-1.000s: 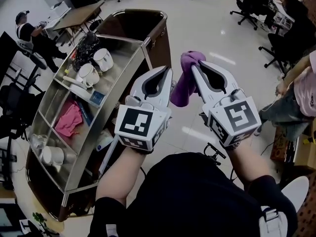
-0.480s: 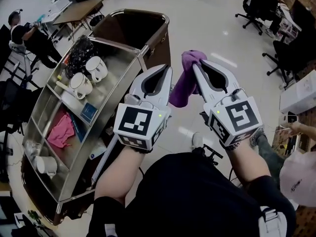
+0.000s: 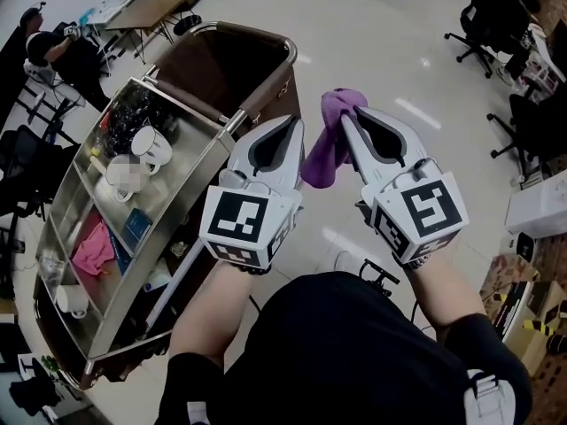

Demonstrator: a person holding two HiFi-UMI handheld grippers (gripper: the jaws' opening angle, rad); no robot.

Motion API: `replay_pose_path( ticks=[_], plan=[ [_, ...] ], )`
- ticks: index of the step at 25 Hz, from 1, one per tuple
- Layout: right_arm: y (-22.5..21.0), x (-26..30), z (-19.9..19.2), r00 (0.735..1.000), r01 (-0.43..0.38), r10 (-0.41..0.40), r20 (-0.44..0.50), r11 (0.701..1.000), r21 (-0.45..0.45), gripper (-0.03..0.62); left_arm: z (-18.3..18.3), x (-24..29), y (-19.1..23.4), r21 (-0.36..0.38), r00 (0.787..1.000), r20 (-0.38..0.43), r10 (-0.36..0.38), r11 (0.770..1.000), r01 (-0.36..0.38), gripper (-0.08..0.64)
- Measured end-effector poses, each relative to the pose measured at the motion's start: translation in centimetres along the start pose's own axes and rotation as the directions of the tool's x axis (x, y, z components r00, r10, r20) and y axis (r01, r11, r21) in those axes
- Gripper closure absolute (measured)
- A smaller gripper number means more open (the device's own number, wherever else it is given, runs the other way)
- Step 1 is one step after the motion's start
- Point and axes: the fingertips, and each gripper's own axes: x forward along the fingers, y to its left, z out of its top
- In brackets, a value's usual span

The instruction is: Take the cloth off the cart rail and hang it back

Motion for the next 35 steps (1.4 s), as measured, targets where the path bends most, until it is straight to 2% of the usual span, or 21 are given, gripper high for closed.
replay_pose_path(
  ticks=[11, 17, 25, 35],
  plan=[
    [-9.4, 2.8, -0.7, 0.992, -0.126, 0.126, 0.02, 0.992, 0.008, 0.555, -1.2, 9.8, 0.0, 0.001, 0.992, -0.024, 0.121, 0.993, -0.121, 0.572],
    [-13.3, 4.6, -1.5, 0.989, -0.148, 0.147, 0.017, 0.988, 0.034, 0.555, -2.3, 13.9, 0.0, 0.002, 0.99, -0.037, 0.135, 0.991, -0.135, 0.572],
    [-15.7, 8.6, -2.7, 0.988, -0.153, 0.153, 0.009, 0.987, 0.037, 0.555, -3.1, 17.4, 3.0, 0.006, 0.99, -0.022, 0.143, 0.99, -0.143, 0.572],
    [-19.9, 15.5, -2.2, 0.98, -0.198, 0.198, 0.005, 0.98, 0.012, 0.555, -2.0, 22.6, 8.5, 0.013, 0.98, 0.023, 0.199, 0.98, -0.199, 0.572]
  ],
)
